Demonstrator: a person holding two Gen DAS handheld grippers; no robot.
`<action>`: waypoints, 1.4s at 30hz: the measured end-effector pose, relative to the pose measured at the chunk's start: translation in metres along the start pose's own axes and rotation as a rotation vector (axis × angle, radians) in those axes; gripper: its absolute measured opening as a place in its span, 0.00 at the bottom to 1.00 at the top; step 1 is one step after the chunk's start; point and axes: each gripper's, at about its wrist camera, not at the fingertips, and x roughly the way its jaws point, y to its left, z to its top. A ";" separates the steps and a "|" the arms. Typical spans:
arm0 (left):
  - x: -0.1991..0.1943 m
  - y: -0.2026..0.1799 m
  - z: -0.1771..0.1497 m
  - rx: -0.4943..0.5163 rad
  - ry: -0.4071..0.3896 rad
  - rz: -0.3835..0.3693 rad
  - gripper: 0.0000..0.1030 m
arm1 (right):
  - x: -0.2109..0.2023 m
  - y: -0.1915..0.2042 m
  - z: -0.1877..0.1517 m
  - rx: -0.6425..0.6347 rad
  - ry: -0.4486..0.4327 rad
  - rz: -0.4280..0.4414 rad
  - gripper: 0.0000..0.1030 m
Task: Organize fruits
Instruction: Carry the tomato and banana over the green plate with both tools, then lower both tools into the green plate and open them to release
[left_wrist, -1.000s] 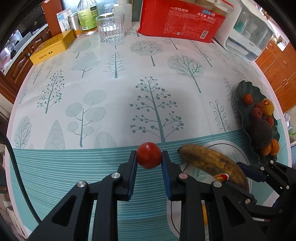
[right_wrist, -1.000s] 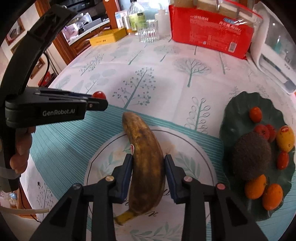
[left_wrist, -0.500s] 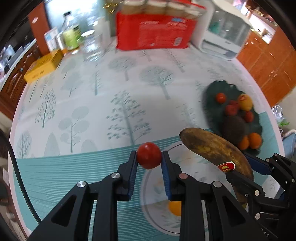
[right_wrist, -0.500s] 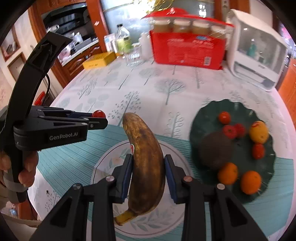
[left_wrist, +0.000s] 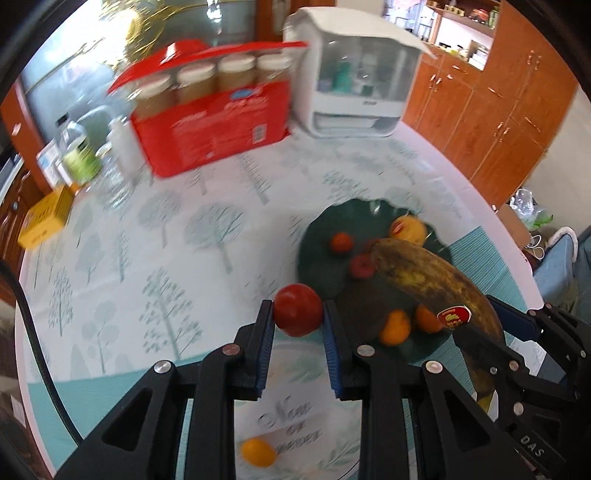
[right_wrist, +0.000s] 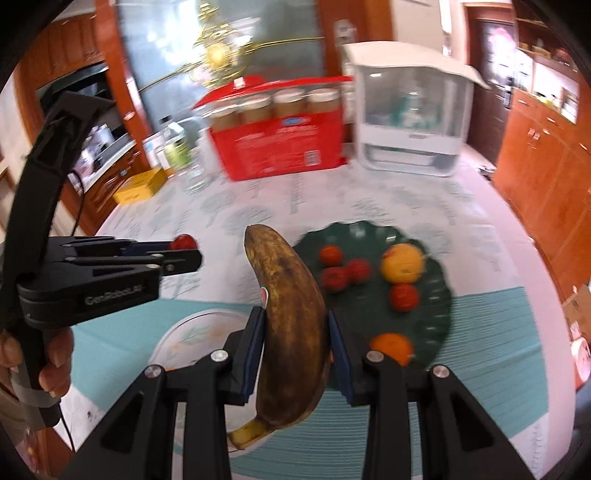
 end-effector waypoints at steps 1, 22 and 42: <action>0.001 -0.006 0.006 0.006 -0.004 -0.004 0.23 | -0.001 -0.008 0.002 0.007 -0.004 -0.012 0.33; 0.126 -0.071 0.059 -0.010 0.145 0.039 0.23 | 0.081 -0.091 0.019 0.050 0.084 -0.031 0.34; 0.162 -0.061 0.057 -0.026 0.220 0.109 0.34 | 0.119 -0.079 0.012 -0.041 0.154 0.032 0.35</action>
